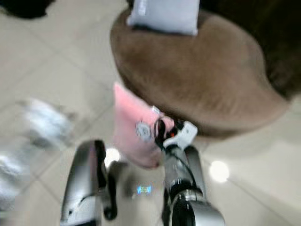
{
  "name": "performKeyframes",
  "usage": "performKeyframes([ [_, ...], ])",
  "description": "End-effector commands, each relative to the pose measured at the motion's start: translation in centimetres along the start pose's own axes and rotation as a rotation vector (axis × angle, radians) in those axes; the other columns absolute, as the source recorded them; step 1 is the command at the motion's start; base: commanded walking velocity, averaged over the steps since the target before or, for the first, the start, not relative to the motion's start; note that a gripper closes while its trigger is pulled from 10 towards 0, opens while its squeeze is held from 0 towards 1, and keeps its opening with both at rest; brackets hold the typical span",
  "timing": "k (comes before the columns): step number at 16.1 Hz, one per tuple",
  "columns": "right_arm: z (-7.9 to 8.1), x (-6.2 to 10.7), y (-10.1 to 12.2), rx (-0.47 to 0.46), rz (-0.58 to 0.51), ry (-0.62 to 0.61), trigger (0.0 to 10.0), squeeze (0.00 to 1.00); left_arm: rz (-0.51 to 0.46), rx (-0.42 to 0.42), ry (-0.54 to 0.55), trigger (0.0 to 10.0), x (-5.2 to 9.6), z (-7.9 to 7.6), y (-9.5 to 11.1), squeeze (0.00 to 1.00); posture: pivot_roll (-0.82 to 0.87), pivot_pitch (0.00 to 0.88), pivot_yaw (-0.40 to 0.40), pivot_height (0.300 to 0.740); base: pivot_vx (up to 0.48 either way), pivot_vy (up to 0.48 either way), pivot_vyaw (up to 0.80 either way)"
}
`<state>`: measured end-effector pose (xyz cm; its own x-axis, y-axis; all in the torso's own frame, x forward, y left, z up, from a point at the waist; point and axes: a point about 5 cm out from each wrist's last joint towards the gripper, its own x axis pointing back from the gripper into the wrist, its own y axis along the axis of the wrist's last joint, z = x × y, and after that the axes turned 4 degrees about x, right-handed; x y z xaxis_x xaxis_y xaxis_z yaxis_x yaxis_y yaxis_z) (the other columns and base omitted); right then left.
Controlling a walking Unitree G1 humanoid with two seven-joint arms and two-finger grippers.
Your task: Move the pillow to the sofa from floor
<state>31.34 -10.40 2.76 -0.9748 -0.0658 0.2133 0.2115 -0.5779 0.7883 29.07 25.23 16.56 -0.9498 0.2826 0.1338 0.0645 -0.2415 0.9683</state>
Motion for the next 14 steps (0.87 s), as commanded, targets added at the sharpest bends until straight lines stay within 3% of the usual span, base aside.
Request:
performKeyframes([
  [1,1.8,0.0,-1.4,-0.024,0.051,0.039,0.0,0.00,0.026,0.099,-0.187,10.0,0.3,0.3,-2.2,0.00,0.31,0.239,-0.036,0.495,0.000,0.000,0.00],
  [2,1.7,0.0,-1.3,-0.020,0.051,0.037,0.0,0.00,0.032,0.083,-0.259,10.0,0.2,-0.6,-2.5,0.00,0.31,0.240,-0.037,0.495,0.000,0.000,0.00],
  [4,1.4,0.0,-0.9,-0.022,0.037,0.027,0.0,0.00,0.030,0.059,-0.460,10.0,0.2,-4.1,-3.1,0.00,0.31,0.255,-0.032,0.495,0.000,0.000,0.00],
  [5,1.3,0.0,-0.9,-0.026,0.031,0.025,0.0,0.00,0.015,0.078,-0.506,10.0,0.0,-5.3,-3.0,0.00,0.32,0.257,-0.028,0.495,0.000,0.000,0.00],
  [7,1.3,-0.1,-0.8,-0.051,0.025,0.019,0.0,0.00,-0.020,0.117,-0.624,10.0,-0.2,-6.5,-2.8,0.00,0.33,0.269,-0.015,0.495,0.000,0.000,0.00],
  [10,1.7,0.0,-1.2,-0.101,0.026,0.019,0.0,0.00,-0.031,0.116,-0.662,10.0,0.0,-6.8,-3.0,0.00,0.36,0.282,-0.005,0.495,0.000,0.000,0.00],
  [14,2.4,0.0,-1.6,-0.123,0.035,0.025,0.0,0.00,-0.028,0.101,-0.657,10.0,0.4,-5.8,-2.9,0.00,0.38,0.287,-0.003,0.495,0.000,0.000,0.00],
])
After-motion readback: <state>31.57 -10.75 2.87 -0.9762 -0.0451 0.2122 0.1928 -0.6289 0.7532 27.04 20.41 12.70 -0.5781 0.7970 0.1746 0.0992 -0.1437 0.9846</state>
